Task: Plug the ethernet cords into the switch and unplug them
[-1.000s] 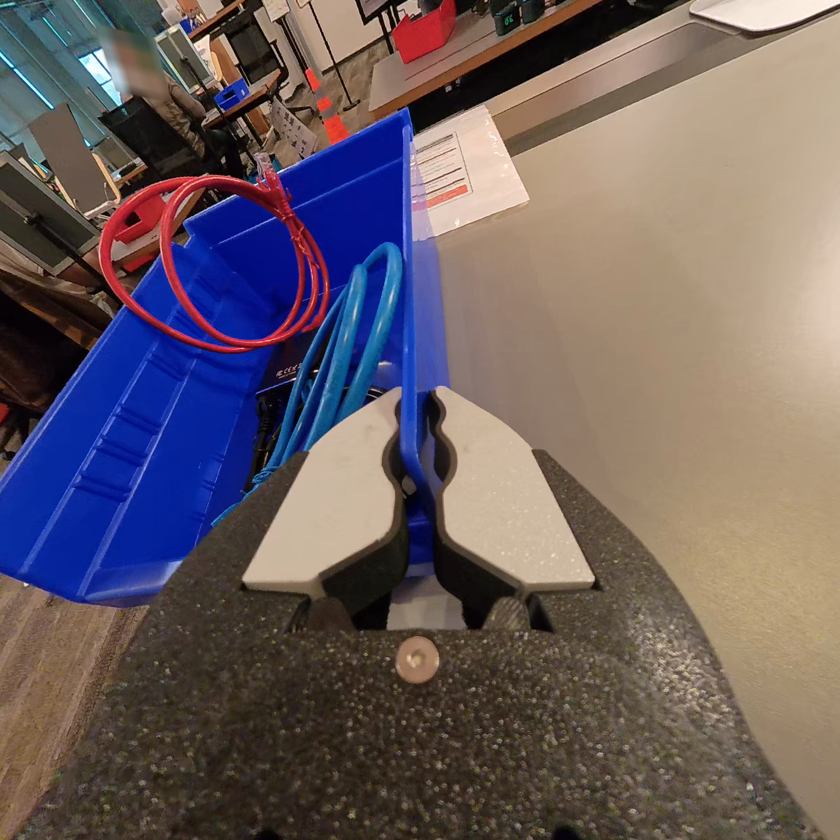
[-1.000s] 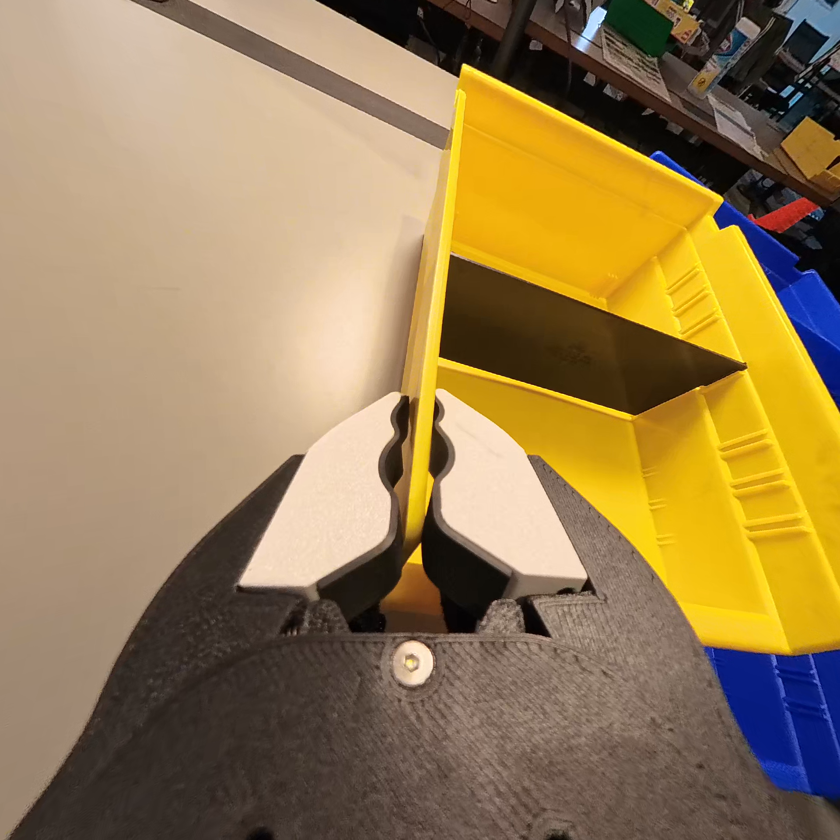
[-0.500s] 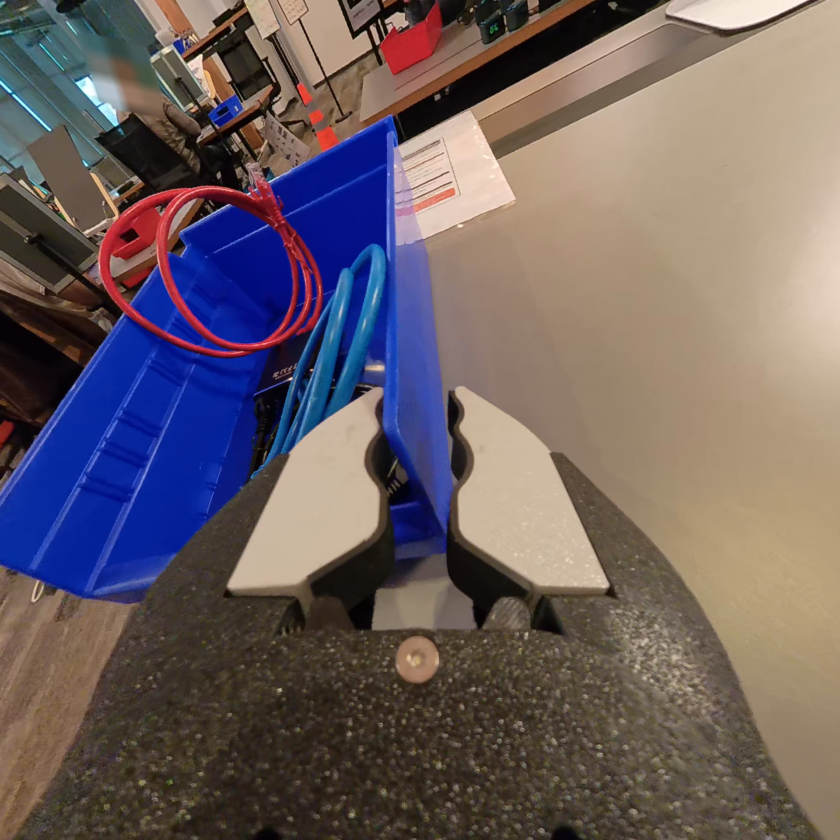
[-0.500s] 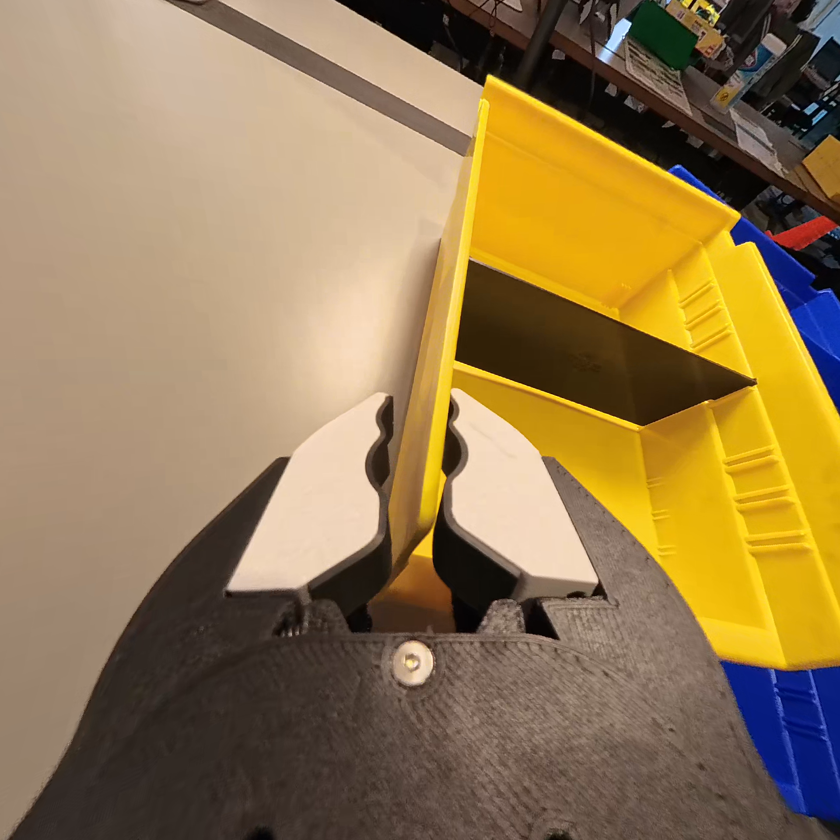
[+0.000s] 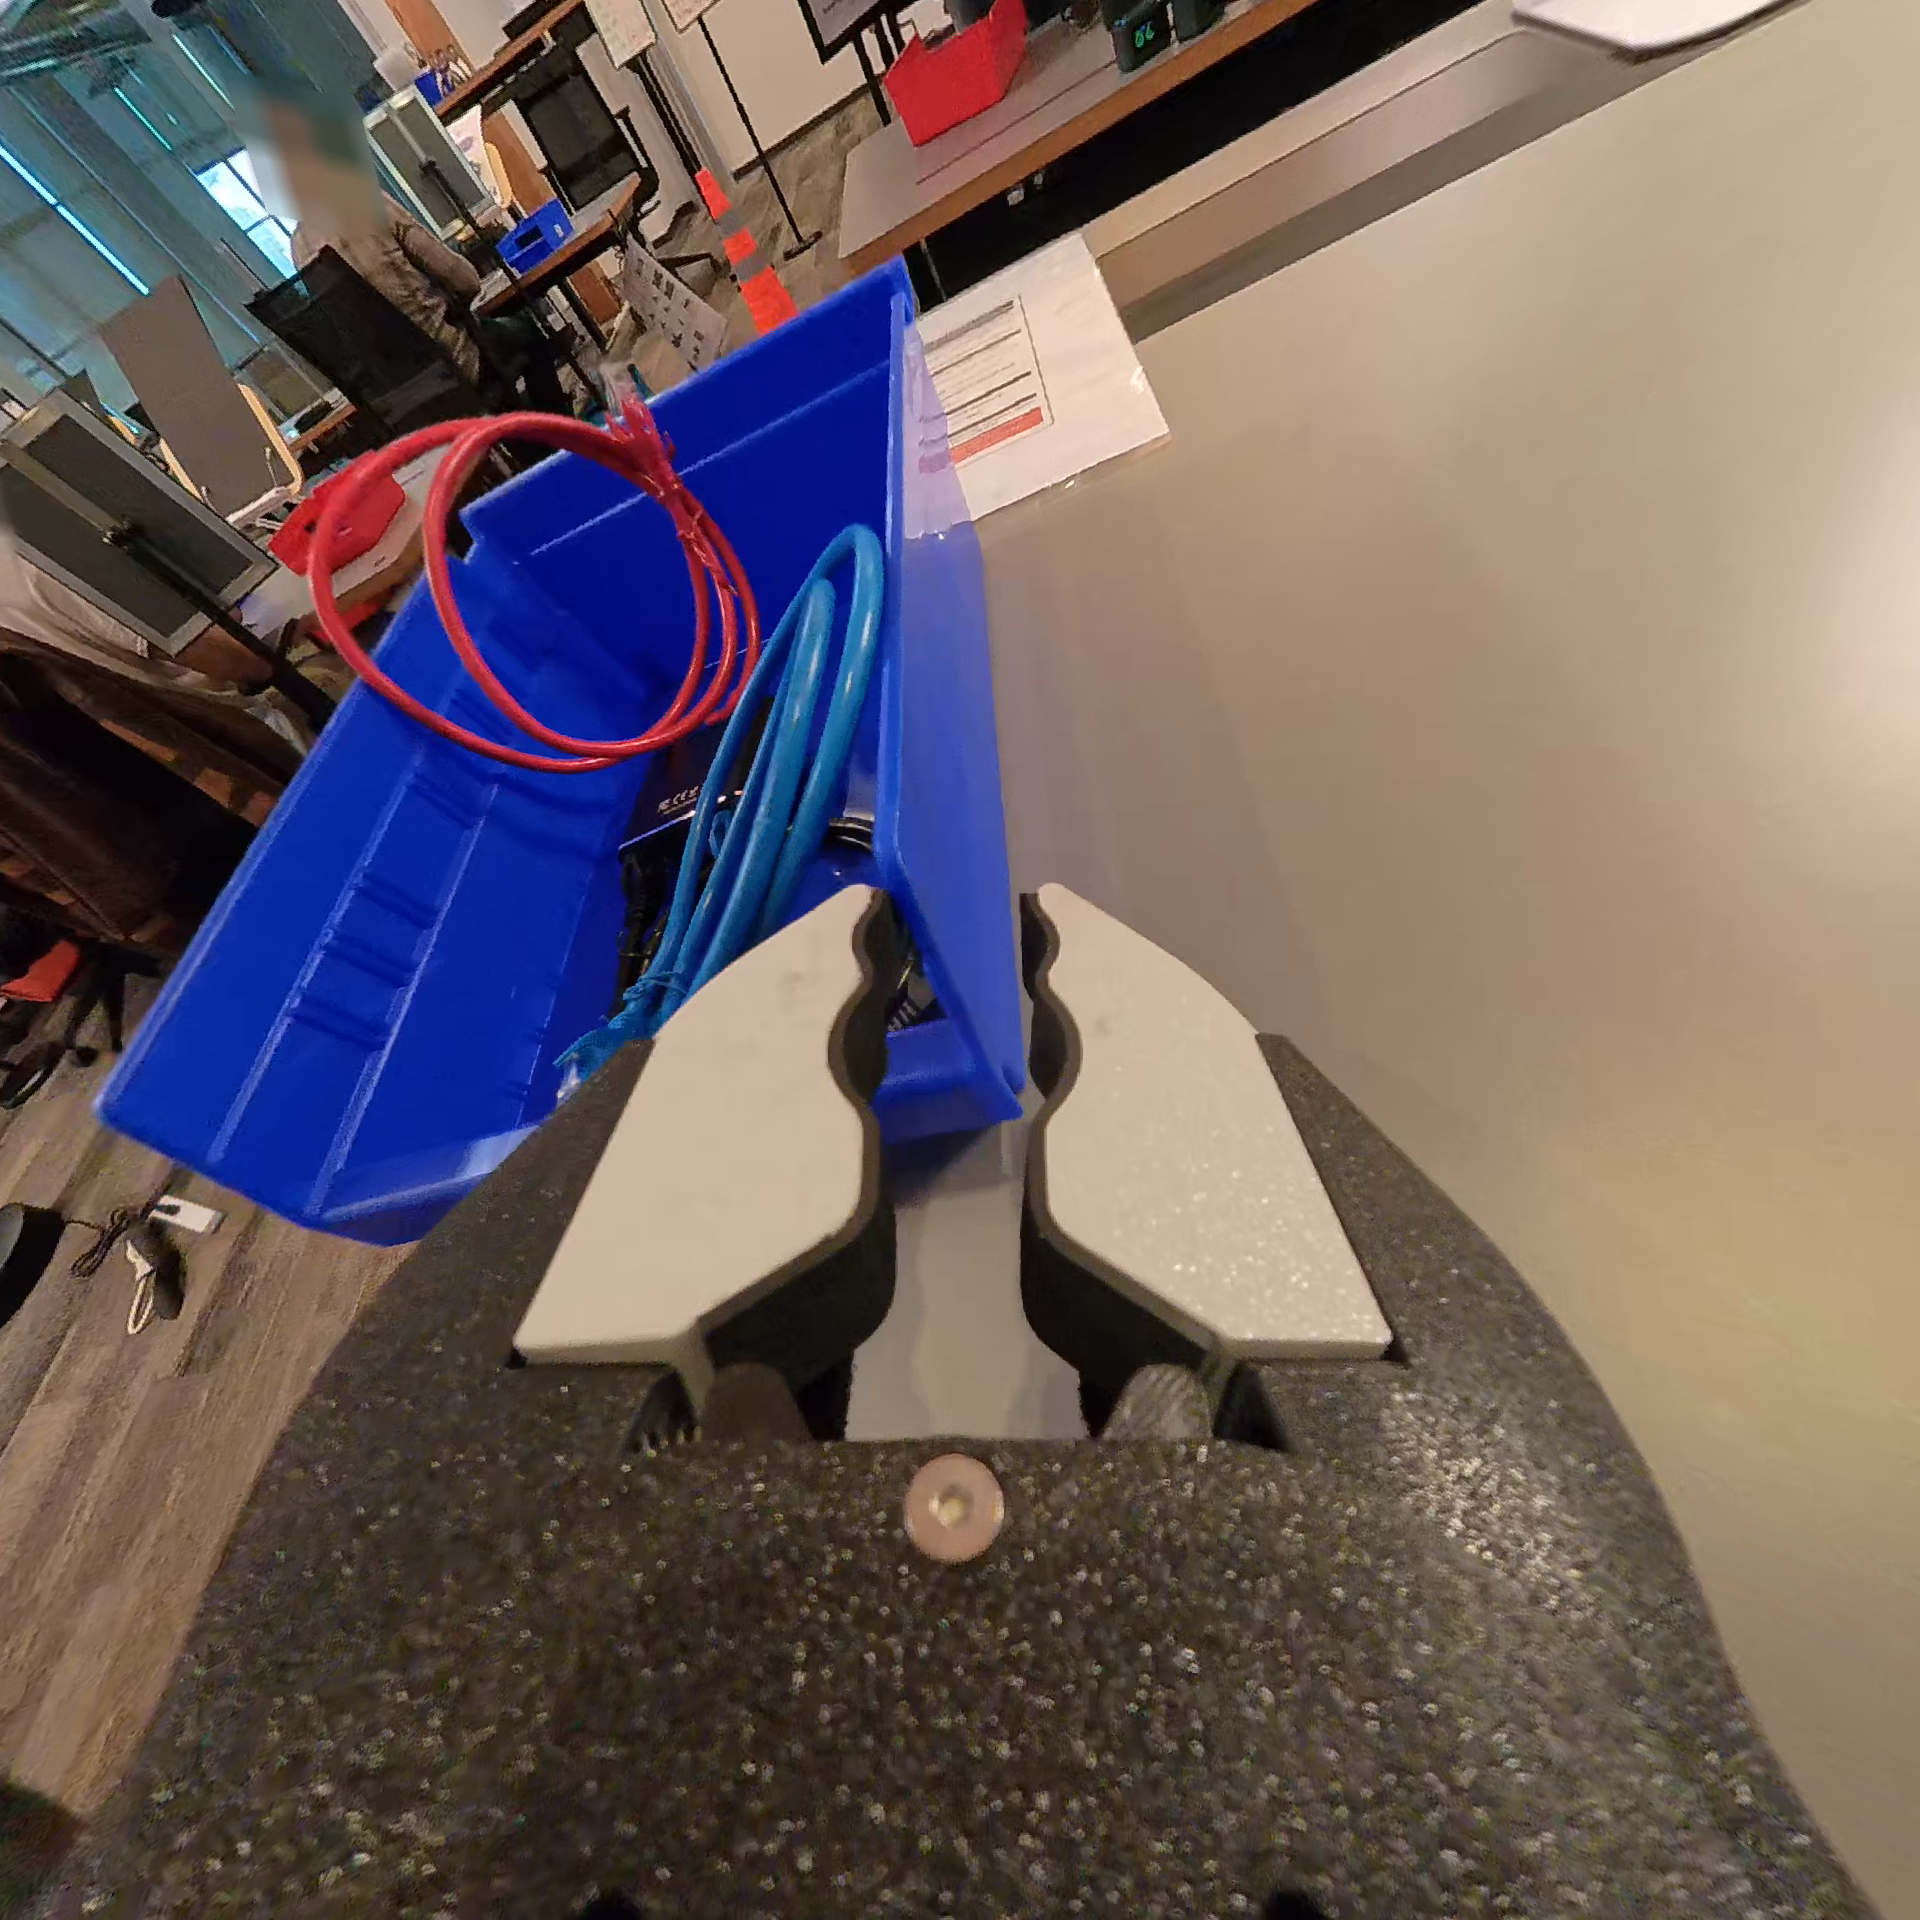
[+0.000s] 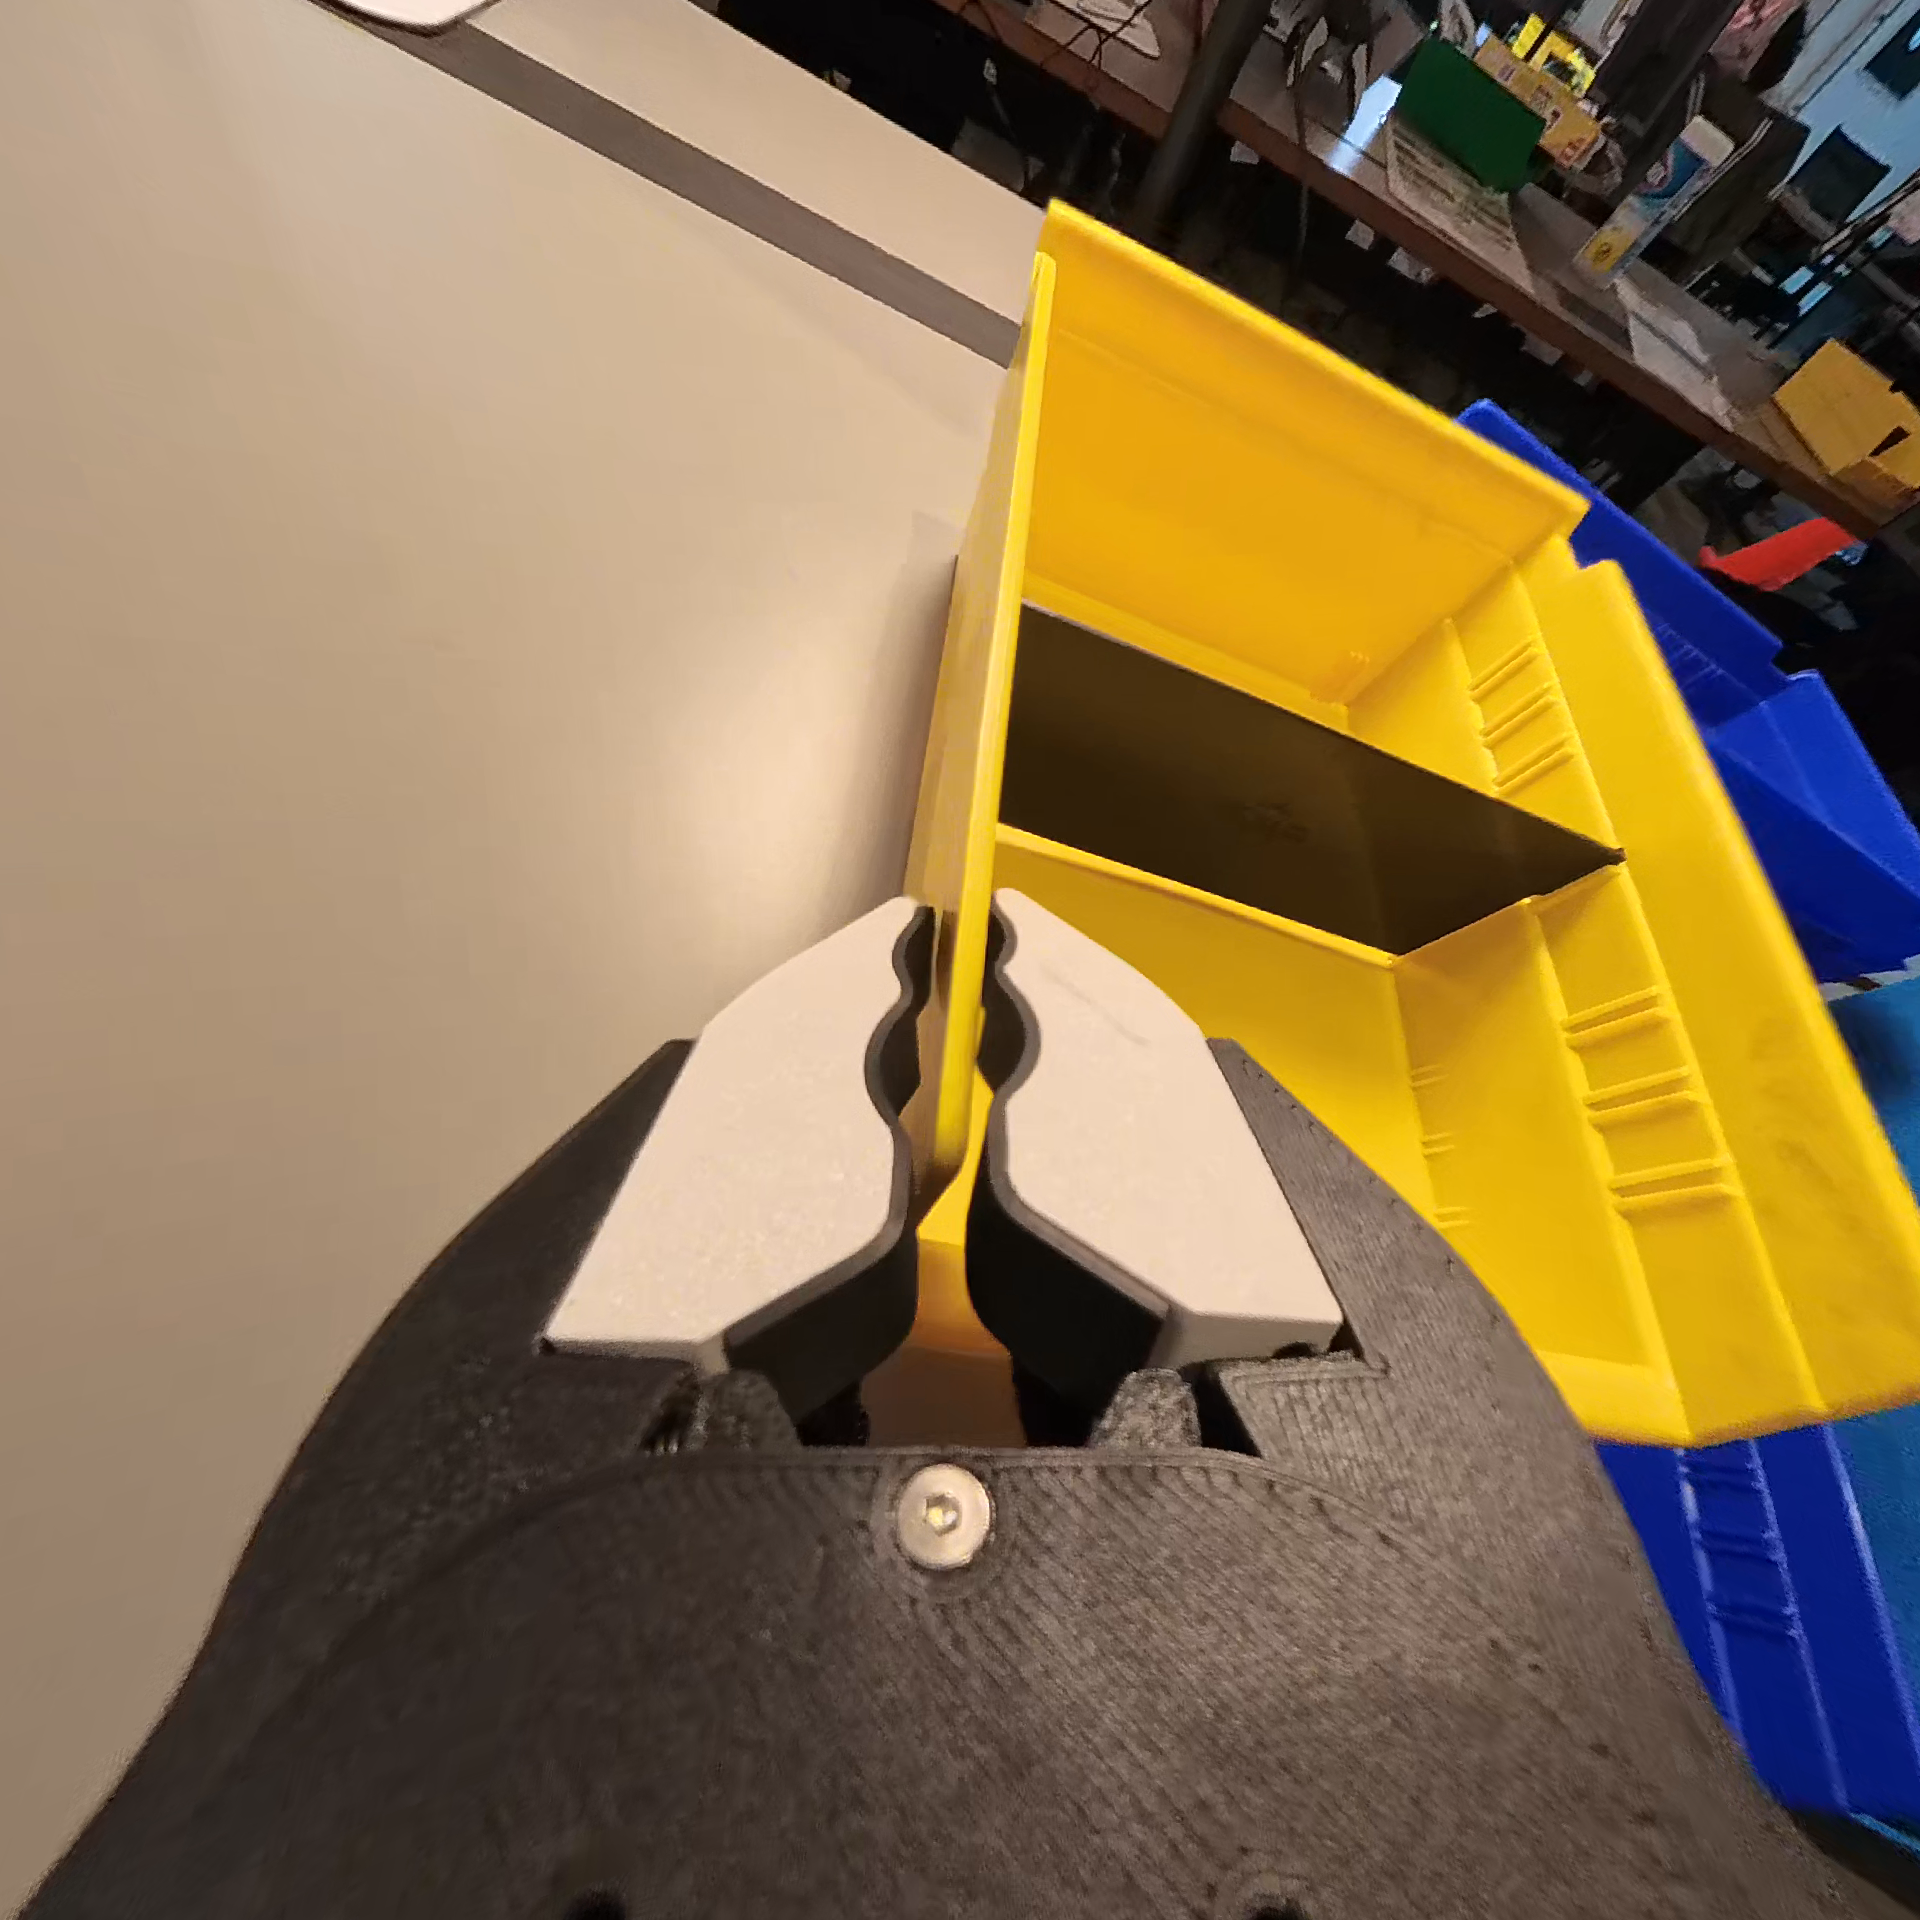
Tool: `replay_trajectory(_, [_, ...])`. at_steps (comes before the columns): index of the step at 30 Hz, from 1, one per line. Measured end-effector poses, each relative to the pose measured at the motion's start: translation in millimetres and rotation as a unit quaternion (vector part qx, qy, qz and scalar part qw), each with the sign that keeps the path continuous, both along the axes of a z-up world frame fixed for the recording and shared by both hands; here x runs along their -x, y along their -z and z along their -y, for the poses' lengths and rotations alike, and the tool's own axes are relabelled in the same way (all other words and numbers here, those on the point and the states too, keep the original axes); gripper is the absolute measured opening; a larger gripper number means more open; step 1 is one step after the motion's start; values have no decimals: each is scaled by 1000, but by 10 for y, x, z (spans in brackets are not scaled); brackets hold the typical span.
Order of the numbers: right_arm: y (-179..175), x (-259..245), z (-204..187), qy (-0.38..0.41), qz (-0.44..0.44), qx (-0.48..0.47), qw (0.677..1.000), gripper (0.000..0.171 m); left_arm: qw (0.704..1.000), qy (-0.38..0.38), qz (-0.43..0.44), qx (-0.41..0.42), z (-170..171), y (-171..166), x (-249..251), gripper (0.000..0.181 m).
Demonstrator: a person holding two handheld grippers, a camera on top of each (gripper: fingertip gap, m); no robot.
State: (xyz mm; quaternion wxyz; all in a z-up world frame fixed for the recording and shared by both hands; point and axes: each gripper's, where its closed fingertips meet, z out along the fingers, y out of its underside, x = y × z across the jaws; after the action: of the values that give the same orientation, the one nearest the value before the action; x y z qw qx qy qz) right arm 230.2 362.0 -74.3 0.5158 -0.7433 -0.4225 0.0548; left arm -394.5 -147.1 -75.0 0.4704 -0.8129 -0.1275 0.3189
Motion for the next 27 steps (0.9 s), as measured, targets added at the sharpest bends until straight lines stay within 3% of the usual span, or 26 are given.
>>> replay_trajectory(7, [-464, 71, 234, -38, -13, -37, 998, 16, 999, 13, 28, 20, 169, -241, -345, 17])
replay_trajectory(12, [-528, 528, 612, -121, -20, -22, 992, 18, 999, 31, 44, -4, 175, -504, -503, 21])
replay_trajectory(15, [-357, 938, 824, -180, -24, 6, 983, 17, 998, 35, 42, -11, 121, -625, -473, 24])
replay_trajectory(20, [214, 1469, 916, -230, -5, 65, 971, 17, 999, 32, 42, 1, -1, -693, -288, 30])
replay_trajectory(24, [516, 1620, 860, -232, -1, 118, 965, 15, 998, 23, 59, 1, -69, -757, -15, 34])
replay_trajectory(27, [519, 1635, 837, -234, -6, 130, 963, 15, 997, 20, 70, 20, -114, -761, 267, 39])
